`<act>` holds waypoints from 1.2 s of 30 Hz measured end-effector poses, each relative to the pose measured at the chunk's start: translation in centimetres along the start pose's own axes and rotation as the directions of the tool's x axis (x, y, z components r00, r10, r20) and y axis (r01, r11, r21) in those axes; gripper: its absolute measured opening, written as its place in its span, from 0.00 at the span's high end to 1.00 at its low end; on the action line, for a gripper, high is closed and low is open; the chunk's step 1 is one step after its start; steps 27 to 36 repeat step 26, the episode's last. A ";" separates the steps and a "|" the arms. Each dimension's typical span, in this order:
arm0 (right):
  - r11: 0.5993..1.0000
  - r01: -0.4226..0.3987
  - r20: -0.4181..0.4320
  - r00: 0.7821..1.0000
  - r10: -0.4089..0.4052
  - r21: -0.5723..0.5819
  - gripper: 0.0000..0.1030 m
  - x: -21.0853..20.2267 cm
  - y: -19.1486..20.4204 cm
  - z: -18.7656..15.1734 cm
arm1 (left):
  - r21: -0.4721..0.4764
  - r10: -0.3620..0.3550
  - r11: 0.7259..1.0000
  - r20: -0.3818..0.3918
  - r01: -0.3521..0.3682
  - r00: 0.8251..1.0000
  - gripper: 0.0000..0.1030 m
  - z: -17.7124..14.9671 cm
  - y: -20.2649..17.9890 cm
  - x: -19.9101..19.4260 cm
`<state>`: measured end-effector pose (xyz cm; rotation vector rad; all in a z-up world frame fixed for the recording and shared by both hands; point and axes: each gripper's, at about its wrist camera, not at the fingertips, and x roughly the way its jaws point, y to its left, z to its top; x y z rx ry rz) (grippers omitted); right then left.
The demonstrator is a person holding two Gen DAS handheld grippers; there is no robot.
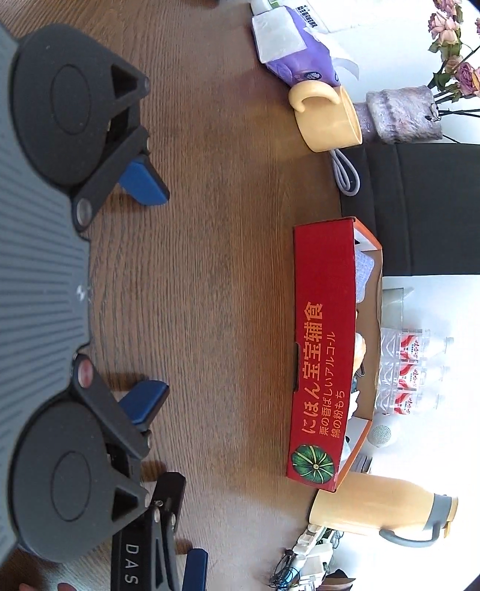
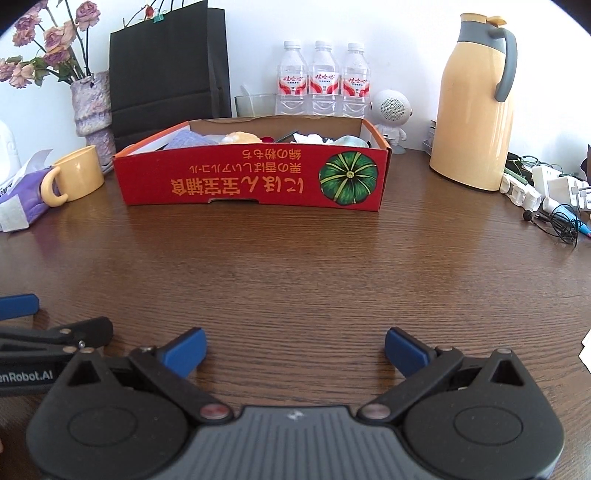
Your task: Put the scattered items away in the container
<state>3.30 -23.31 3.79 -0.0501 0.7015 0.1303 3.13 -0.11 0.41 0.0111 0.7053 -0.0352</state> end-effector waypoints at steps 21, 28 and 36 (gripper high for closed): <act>1.000 0.004 0.001 1.000 -0.004 0.002 0.00 0.4 -0.3 0.3 | -0.006 0.005 1.000 0.000 -0.005 1.000 0.00 0.1 -0.2 0.1; 1.000 0.005 0.001 1.000 -0.005 0.002 0.00 0.4 -0.3 0.3 | -0.006 0.005 1.000 0.000 -0.005 1.000 0.00 0.1 -0.2 0.1; 1.000 0.005 0.001 1.000 -0.005 0.002 0.00 0.4 -0.3 0.3 | -0.006 0.005 1.000 0.000 -0.005 1.000 0.00 0.1 -0.2 0.1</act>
